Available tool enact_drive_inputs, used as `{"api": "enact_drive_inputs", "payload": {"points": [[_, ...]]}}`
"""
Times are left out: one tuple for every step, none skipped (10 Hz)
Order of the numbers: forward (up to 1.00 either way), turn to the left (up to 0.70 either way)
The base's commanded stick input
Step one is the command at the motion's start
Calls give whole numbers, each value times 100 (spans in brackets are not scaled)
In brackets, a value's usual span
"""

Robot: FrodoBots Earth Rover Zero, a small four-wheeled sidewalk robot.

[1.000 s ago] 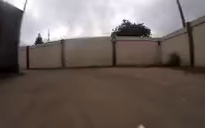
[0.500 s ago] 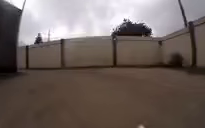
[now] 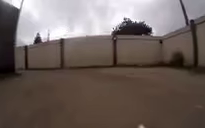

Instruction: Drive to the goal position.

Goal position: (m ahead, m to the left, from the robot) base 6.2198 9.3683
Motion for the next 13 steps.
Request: {"api": "enact_drive_inputs", "payload": {"points": [[30,0],[30,0],[30,0],[30,0],[30,0],[30,0],[30,0],[30,0],[30,0],[30,0],[30,0],[30,0],[30,0]]}}
